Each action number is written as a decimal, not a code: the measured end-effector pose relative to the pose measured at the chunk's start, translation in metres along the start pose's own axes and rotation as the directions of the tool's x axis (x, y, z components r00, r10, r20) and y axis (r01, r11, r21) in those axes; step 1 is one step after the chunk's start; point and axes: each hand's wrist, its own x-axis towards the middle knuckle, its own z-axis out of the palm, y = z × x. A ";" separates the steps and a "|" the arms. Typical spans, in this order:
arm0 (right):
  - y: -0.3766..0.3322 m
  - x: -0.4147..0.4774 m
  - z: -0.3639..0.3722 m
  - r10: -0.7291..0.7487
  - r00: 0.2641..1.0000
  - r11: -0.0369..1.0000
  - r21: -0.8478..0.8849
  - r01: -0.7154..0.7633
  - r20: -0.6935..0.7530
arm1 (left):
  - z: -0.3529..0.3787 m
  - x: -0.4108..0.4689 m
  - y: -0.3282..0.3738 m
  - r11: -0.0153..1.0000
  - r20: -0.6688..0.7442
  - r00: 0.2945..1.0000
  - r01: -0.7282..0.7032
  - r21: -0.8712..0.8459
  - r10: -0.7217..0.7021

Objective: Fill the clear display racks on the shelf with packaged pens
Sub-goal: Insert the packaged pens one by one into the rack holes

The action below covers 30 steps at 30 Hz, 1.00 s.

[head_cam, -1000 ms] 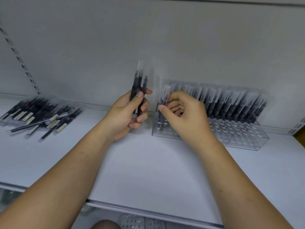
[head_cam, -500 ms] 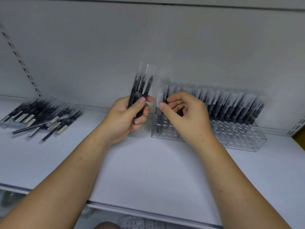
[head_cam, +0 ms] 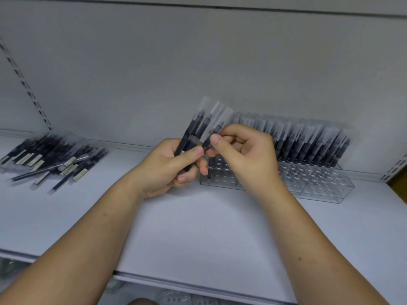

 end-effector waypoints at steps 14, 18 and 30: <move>0.001 0.008 -0.009 0.029 0.977 0.992 0.125 -0.002 -0.213 | 0.003 0.003 0.001 0.997 -0.076 0.995 0.061 -0.043 -0.064; 0.003 0.011 -0.015 -0.029 0.944 0.993 0.102 0.066 -0.328 | 0.000 0.005 0.000 0.999 -0.145 0.989 0.017 -0.028 -0.021; 0.028 0.012 -0.016 -0.160 0.978 0.920 -0.380 0.097 -0.135 | 0.002 0.010 0.002 0.997 -0.325 0.943 -0.076 0.015 0.076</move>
